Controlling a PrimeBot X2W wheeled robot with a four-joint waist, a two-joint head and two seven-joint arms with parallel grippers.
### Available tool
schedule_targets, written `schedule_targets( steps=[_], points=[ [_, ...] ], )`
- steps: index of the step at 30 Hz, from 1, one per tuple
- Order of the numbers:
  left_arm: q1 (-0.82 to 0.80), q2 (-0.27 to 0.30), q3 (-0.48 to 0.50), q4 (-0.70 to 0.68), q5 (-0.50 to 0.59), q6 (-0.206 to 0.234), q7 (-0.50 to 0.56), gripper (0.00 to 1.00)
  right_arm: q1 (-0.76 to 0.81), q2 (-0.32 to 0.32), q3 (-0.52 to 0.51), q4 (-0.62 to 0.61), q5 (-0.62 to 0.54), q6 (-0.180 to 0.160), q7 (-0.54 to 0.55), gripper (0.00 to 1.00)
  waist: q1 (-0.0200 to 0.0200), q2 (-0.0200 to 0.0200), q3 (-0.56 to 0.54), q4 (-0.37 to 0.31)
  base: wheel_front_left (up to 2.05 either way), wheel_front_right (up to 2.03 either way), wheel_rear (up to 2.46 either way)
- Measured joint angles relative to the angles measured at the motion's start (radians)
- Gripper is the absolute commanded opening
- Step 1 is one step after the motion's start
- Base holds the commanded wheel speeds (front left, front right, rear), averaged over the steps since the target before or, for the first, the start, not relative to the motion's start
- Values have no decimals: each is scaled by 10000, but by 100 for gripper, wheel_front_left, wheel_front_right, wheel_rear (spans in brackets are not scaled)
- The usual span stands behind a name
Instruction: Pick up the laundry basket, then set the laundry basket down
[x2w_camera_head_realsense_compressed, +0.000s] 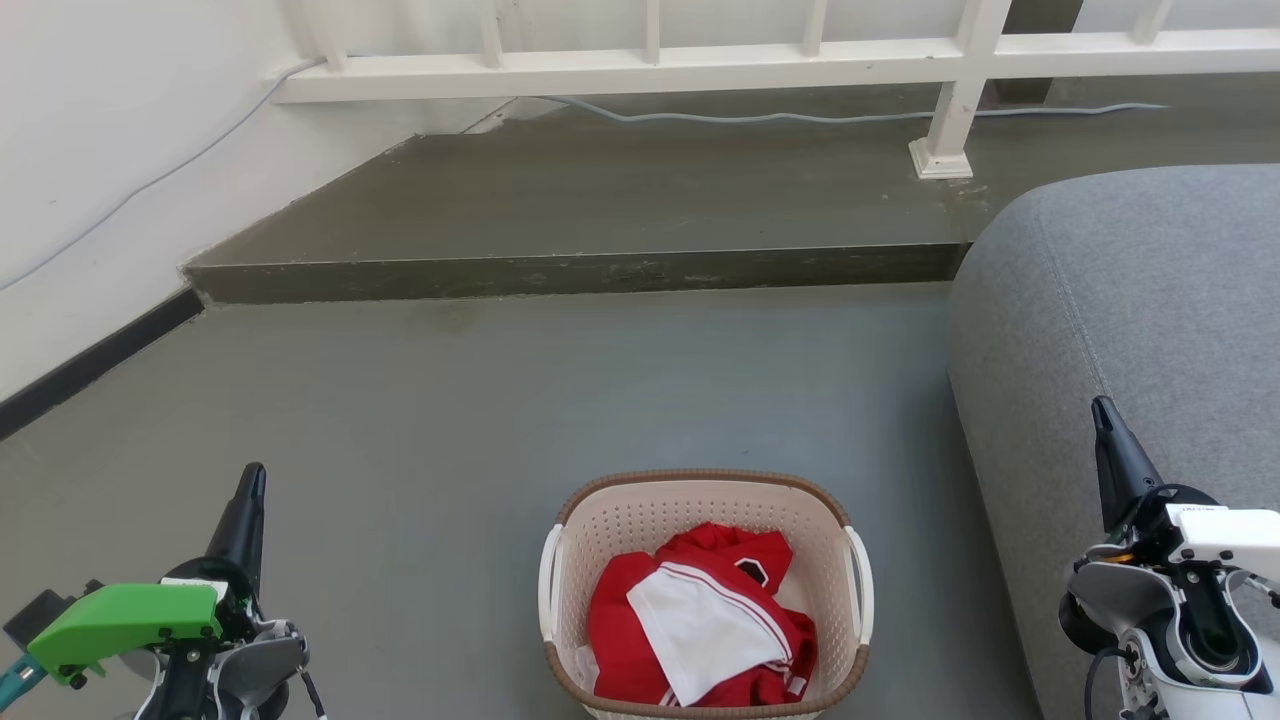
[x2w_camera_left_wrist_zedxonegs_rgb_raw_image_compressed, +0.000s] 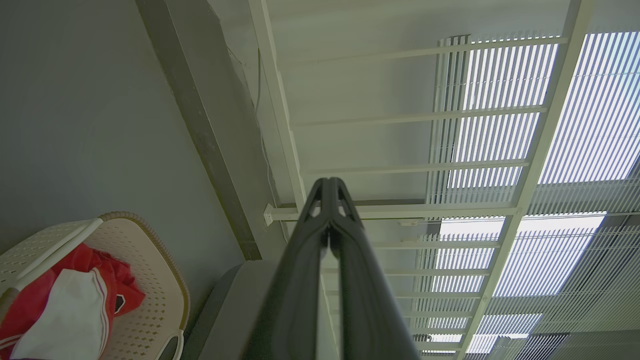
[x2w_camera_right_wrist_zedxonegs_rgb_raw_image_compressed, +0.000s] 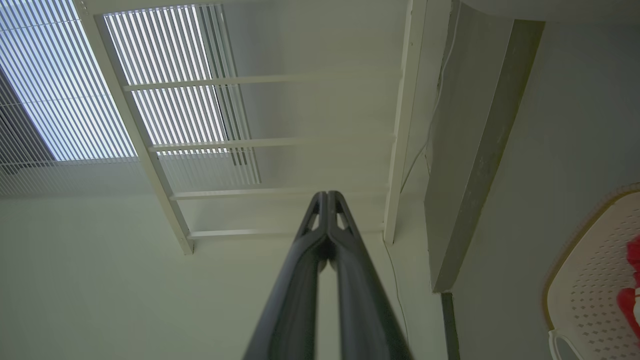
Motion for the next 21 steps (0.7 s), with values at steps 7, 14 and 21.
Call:
schedule_targets(
  steps=[7, 14, 21],
  points=[
    [0, -2, 0, -2, 0, 0, 0, 0, 0, 0, 0, 0, 0, 0, 0, 0, 0, 0, 0, 0, 0, 0, 0],
    [0, -2, 0, -2, 0, 0, 0, 0, 0, 2, 0, -2, 0, 12, 0, 0, 0, 0, 0, 0, 0, 0, 0],
    [0, -2, 0, -4, 0, -2, 0, 0, 0, 2, 0, -4, 0, 12, 0, 0, 0, 0, 0, 0, 0, 0, 0]
  ],
)
